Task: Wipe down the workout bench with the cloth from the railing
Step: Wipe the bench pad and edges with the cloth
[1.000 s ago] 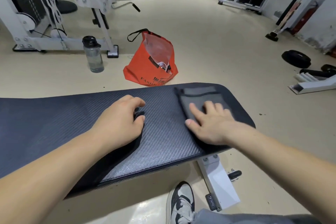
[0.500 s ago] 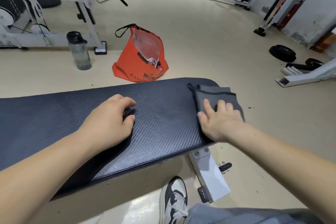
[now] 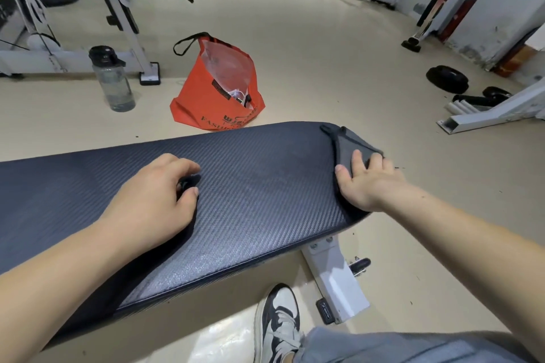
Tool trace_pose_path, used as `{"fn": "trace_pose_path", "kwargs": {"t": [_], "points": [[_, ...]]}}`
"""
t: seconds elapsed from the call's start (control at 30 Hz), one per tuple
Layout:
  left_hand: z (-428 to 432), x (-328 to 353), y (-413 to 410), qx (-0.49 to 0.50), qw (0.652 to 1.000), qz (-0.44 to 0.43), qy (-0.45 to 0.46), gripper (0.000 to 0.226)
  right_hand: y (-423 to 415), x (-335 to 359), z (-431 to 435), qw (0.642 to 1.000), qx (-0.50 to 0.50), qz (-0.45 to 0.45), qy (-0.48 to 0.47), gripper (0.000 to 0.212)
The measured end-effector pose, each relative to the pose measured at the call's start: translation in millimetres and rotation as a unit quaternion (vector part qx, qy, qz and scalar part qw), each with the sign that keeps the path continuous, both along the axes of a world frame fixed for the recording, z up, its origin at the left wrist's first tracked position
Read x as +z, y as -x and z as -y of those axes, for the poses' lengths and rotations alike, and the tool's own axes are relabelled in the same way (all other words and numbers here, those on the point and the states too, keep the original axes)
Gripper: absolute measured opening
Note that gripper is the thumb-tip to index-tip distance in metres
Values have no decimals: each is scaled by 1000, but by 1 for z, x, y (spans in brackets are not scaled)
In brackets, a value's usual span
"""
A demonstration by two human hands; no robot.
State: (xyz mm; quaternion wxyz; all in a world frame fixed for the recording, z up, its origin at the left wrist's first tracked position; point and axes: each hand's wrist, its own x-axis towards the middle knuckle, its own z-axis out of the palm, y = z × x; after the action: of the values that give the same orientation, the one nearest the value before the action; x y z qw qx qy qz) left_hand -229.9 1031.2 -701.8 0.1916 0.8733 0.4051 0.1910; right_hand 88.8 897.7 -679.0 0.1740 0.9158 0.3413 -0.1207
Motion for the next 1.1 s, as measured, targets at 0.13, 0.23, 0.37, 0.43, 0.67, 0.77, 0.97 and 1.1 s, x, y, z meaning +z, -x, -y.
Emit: {"fn": "trace_pose_path", "kwargs": {"t": [0.13, 0.23, 0.37, 0.43, 0.67, 0.77, 0.97, 1.1], "points": [[-6, -1, 5, 5, 1000, -4, -1, 30, 46, -4, -6, 999, 48, 18, 2, 80], [-9, -1, 2, 7, 1000, -1, 1, 30, 81, -4, -19, 989, 148, -14, -12, 79], [-12, -2, 1, 4, 1000, 17, 4, 30, 74, -7, -62, 972, 210, -36, -99, 75], [-13, -2, 4, 5, 1000, 24, 7, 30, 56, -6, -85, 977, 167, -35, -126, 73], [-31, -3, 34, 31, 999, 23, 10, 29, 99, -12, -115, 967, 174, -44, -179, 58], [-35, -2, 35, 33, 999, 25, 8, 28, 143, -13, -103, 931, 310, -56, -183, 52], [-36, -1, 25, 16, 999, 13, 25, 27, 94, -8, -89, 939, 278, -73, -190, 56], [-31, 1, 24, 15, 999, -2, 32, 27, 49, -5, -73, 983, 93, -37, -152, 56]]}}
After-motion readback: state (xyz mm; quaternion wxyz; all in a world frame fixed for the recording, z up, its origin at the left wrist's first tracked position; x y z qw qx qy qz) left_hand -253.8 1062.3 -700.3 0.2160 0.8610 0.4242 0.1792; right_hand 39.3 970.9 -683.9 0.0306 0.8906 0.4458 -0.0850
